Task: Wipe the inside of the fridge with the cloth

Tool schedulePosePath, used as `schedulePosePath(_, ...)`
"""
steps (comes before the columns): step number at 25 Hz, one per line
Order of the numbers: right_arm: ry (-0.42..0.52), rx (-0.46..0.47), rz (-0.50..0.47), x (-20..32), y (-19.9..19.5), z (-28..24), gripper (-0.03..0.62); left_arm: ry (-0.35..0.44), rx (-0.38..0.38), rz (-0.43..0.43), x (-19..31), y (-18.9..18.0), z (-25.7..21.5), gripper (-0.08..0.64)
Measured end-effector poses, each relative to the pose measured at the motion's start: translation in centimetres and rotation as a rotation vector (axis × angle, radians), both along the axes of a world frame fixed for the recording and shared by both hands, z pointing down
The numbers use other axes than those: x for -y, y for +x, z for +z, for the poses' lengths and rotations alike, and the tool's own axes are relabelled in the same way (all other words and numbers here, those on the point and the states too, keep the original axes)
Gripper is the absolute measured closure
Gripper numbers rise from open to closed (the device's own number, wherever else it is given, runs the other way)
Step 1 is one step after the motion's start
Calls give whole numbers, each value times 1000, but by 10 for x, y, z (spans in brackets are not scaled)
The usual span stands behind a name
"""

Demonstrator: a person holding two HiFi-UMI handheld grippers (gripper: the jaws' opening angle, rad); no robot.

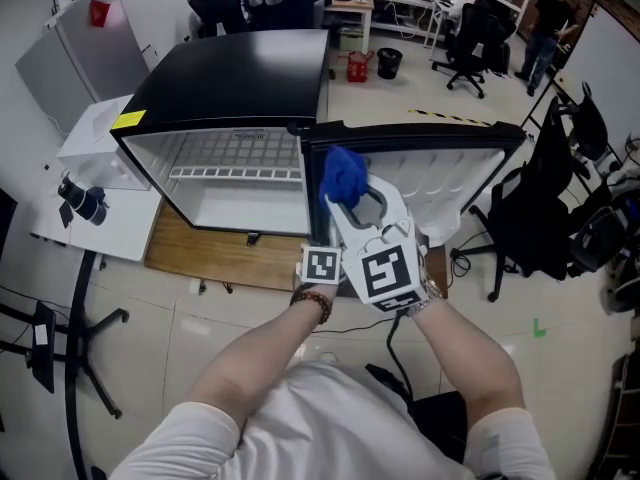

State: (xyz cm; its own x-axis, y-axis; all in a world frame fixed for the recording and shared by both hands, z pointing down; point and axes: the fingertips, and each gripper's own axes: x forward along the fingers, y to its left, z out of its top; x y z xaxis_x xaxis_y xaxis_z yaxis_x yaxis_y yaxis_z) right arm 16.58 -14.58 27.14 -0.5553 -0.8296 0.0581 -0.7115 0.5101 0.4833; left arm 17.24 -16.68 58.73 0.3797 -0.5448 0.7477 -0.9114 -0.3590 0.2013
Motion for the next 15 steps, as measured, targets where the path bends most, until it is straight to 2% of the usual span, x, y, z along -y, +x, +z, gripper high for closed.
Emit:
schedulePosePath(8, 2, -4, 18, 2, -4, -2, 462, 40, 8, 41, 0, 1, -4, 393)
schedulePosePath(15, -27, 29, 60, 4, 11, 1, 466, 52, -14, 72, -6, 3, -3, 403)
